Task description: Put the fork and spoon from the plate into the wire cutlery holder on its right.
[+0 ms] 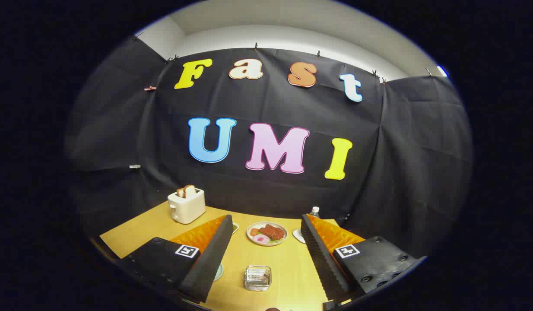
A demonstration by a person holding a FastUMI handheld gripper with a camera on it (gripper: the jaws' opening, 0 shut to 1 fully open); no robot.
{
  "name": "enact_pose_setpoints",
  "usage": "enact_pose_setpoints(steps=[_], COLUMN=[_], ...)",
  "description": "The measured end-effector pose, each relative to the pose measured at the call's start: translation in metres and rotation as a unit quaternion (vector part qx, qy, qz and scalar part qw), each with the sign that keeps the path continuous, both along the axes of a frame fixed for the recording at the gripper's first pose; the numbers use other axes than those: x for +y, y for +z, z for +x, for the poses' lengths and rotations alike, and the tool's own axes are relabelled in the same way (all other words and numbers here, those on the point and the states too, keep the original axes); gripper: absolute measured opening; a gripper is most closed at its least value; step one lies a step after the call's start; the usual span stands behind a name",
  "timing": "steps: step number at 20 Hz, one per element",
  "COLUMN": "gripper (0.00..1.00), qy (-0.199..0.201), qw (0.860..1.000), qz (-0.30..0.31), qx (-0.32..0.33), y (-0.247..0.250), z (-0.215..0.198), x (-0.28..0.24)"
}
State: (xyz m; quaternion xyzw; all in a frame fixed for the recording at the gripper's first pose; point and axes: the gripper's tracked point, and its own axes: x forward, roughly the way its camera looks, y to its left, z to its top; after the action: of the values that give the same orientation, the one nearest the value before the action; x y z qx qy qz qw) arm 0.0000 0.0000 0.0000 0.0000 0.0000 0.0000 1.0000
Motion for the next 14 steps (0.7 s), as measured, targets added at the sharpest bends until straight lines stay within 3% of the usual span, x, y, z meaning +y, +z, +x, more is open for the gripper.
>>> enact_pose_setpoints(steps=[8,14], gripper=[0.98,0.98], qy=[0.003,0.036], qw=[0.999,0.999], qz=[0.027,0.038], qx=[0.020,0.011], y=[-0.017,-0.026], z=[0.011,0.023], x=[-0.009,0.017])
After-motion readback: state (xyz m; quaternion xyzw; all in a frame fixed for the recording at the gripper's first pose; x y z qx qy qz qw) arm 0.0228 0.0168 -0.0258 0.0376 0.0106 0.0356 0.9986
